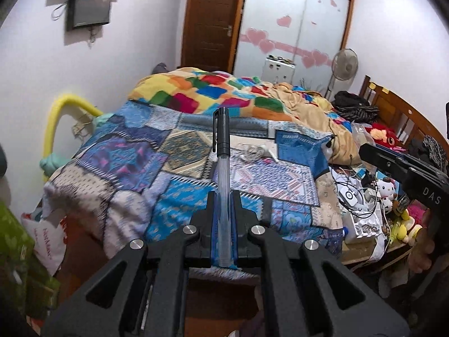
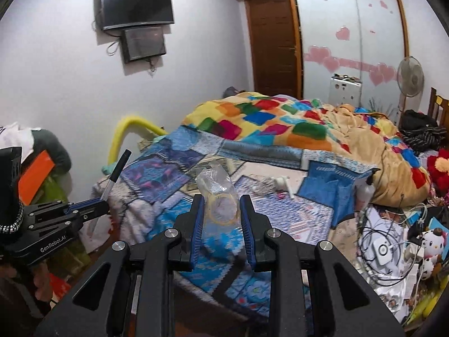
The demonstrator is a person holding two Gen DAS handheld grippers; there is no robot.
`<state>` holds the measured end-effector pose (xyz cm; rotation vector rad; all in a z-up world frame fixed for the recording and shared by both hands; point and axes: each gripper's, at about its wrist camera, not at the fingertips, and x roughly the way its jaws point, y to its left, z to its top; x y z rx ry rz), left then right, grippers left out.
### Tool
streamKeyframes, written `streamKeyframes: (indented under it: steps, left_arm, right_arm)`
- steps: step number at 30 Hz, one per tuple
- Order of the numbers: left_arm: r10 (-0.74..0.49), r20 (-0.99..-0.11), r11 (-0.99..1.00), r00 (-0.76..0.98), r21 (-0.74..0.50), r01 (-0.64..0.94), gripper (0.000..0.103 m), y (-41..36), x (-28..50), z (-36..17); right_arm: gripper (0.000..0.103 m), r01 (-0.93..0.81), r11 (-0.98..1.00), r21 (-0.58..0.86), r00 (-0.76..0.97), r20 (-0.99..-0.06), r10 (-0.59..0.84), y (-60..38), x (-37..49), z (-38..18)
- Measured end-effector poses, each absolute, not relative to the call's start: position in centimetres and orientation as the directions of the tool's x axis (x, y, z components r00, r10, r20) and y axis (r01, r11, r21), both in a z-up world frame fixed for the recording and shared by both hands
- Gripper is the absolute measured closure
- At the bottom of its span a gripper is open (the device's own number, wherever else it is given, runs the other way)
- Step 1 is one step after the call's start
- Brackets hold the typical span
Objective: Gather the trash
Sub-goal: 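Carry the pen and plastic bag in both grippers over the white bin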
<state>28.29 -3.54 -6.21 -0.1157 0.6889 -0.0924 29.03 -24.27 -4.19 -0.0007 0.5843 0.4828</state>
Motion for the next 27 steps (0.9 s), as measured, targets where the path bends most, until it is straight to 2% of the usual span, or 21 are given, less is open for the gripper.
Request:
streamKeyframes:
  steps: [8,13,27]
  left_arm:
    - [-0.060,-0.640,0.984,0.766,-0.165,-0.061,0.096,2.6,23.2,-7.5]
    - [-0.020,-0.677,0.973,0.736,-0.182,-0.141,0.096,6.7,20.7,-10.0]
    - [0.008,-0.798,0.918,0.602,-0.234,-0.321,0.096,14.2,17.9,-19.2]
  right_arm:
    - [0.079,-0.524,0.843,0.121,0.679,-0.537,0.500,-18.7,25.6,-4.4]
    - [0.079,-0.583,0.806,0.104,0.633,-0.564,0.530,-14.8,24.1,-5.6]
    - [0.079,-0.732,0.676,0.087,0.405,-0.742,0.534,-2.9,22.7,-14.0]
